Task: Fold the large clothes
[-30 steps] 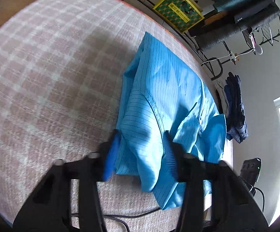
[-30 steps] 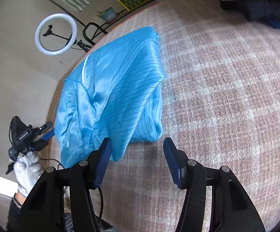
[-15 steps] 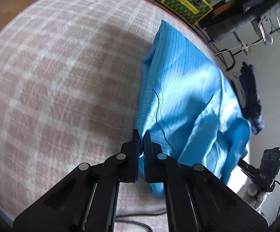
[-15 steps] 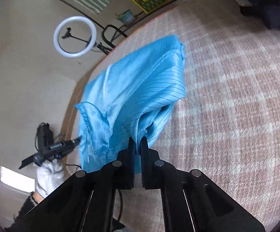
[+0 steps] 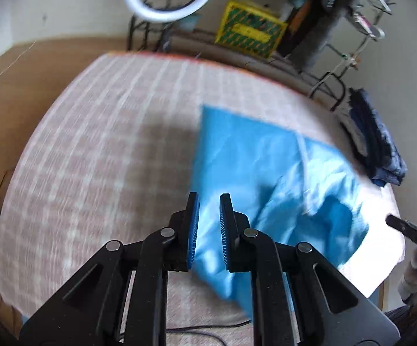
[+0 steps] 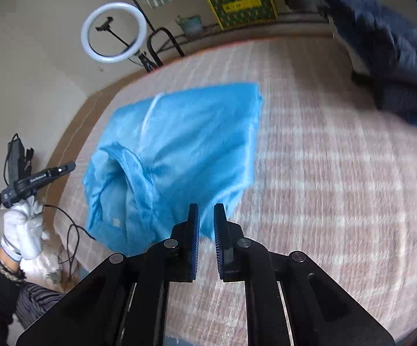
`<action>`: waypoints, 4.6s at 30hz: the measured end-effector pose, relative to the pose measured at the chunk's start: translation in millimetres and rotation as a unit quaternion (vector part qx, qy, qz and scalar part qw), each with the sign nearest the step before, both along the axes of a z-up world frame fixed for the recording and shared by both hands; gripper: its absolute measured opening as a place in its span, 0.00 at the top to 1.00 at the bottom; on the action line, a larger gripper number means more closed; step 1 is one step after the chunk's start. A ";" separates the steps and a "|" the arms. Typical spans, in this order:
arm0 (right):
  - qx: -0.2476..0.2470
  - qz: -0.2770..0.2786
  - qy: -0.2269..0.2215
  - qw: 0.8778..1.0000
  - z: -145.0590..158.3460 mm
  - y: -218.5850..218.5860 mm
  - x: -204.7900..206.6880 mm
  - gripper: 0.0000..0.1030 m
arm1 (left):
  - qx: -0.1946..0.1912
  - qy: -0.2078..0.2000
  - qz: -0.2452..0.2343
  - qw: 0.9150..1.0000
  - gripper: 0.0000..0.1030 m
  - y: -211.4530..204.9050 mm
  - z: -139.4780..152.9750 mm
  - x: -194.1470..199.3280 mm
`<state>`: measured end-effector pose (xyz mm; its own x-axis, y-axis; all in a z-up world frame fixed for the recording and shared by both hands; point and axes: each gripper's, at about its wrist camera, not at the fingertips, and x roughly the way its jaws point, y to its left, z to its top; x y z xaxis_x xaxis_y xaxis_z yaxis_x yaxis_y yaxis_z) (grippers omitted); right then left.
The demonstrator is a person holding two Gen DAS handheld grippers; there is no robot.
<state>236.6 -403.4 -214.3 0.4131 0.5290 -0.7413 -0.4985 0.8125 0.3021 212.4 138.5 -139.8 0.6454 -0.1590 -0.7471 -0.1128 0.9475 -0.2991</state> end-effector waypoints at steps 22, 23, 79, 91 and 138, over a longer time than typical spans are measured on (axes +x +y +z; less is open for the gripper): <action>-0.043 0.082 -0.034 0.995 -63.1 140.2 151.4 0.96 | 0.009 0.024 -0.035 0.999 0.89 -39.6 -81.2 171.3; -0.042 0.077 -0.030 0.996 -66.8 138.7 155.6 0.97 | -0.001 0.023 -0.032 0.999 0.91 -36.6 -87.2 172.2; 0.072 0.164 0.071 0.981 -30.9 103.3 50.0 0.62 | -0.286 0.017 -0.021 0.958 0.61 -121.7 -73.9 -9.3; 0.193 0.164 0.208 0.945 -77.3 79.3 69.2 0.99 | -0.310 0.009 -0.031 0.950 0.61 -127.0 -82.2 -7.1; 0.140 0.056 0.133 0.980 -64.0 47.2 106.6 0.93 | -0.138 0.000 -0.111 0.984 0.96 -190.8 -72.9 -33.3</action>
